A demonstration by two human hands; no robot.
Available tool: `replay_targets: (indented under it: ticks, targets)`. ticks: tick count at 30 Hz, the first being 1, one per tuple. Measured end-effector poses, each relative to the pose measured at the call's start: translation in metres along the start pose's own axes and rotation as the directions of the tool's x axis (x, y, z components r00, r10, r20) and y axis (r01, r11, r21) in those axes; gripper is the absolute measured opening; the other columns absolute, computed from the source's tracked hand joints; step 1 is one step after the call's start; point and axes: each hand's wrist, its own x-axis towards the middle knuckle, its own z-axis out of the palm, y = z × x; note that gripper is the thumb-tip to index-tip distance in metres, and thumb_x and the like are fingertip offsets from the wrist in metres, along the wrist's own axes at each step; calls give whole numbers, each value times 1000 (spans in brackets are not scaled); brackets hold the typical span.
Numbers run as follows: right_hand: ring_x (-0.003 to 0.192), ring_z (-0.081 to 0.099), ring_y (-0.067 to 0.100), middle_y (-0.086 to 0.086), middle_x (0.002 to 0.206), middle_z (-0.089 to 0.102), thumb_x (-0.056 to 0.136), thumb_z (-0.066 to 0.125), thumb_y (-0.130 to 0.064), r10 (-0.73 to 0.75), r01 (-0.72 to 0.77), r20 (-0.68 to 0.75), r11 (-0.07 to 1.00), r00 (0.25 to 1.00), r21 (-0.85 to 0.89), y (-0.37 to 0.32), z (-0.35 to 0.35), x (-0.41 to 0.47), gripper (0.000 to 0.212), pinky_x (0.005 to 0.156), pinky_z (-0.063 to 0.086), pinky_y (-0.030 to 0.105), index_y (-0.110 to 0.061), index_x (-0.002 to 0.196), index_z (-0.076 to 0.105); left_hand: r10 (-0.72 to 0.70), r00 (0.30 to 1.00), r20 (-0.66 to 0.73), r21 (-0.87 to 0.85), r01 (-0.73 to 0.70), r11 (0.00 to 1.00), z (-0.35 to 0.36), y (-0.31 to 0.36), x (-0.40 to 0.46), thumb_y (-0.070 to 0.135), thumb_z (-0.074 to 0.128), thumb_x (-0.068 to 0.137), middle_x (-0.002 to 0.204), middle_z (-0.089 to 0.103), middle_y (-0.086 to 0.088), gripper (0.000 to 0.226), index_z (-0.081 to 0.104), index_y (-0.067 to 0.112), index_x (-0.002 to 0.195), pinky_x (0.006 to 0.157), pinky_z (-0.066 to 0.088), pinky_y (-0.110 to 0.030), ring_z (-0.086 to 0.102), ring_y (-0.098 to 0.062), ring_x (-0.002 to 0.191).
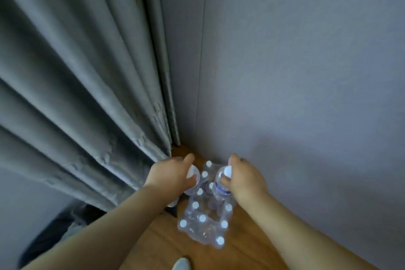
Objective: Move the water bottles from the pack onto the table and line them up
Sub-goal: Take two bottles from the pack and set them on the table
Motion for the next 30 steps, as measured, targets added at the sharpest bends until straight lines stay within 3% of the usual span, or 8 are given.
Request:
replay_targets:
  ticks: [4,7,11,13,20,24,30]
  targets:
    - [81,52,30,8,95,56,86,55,-34,-124,123,-32,992,992,-31,-37,-71,-31,29,65,37,31,-13,103,47,-68,990,-125,3,69,998,-70,-10,-61,46,45,93,99,60,0,42,40,23,128,64,40,-30,59,-22,89]
    - [82,58,30,6,90,58,80,59,-33,-244,242,-36,969,969,-41,-67,-106,-62,27,60,41,33,-14,97,49,-184,964,-193,-24,183,983,-113,-17,-117,43,44,93,86,52,3,37,40,22,123,58,33,-29,50,-19,75]
    - [82,60,28,3,89,61,75,63,-30,-396,396,-26,918,918,17,-110,-132,-109,23,59,42,32,-17,90,51,-397,876,-275,-124,377,918,-146,-30,-203,44,47,88,90,60,1,30,44,22,108,60,39,-30,49,-22,76]
    - [83,59,27,2,88,61,75,64,-32,-482,481,-5,875,876,55,-133,-138,-135,23,64,46,35,-17,86,51,-503,810,-302,-172,472,864,-157,-36,-251,43,48,87,88,59,2,28,44,22,104,60,36,-28,45,-21,74]
    - [77,56,21,-4,80,58,72,64,-35,-711,713,119,700,693,35,-241,-115,-236,21,57,39,30,-22,80,50,-728,573,-378,-237,700,674,-174,-55,-434,43,47,87,82,55,6,20,37,26,92,61,39,-30,47,-19,76]
    - [78,56,22,-2,82,61,71,64,-37,-843,847,170,527,510,73,-309,-91,-318,24,62,43,32,-20,83,53,-838,378,-392,-281,819,501,-172,-60,-548,44,48,85,78,55,5,22,40,25,91,62,43,-31,49,-19,76]
    - [81,58,21,-1,86,61,74,65,-36,-950,949,188,278,249,147,-399,-49,-475,25,67,47,34,-18,88,54,-909,101,-405,-342,905,253,-158,-50,-725,43,49,85,76,54,4,23,45,22,92,58,35,-30,49,-19,75]
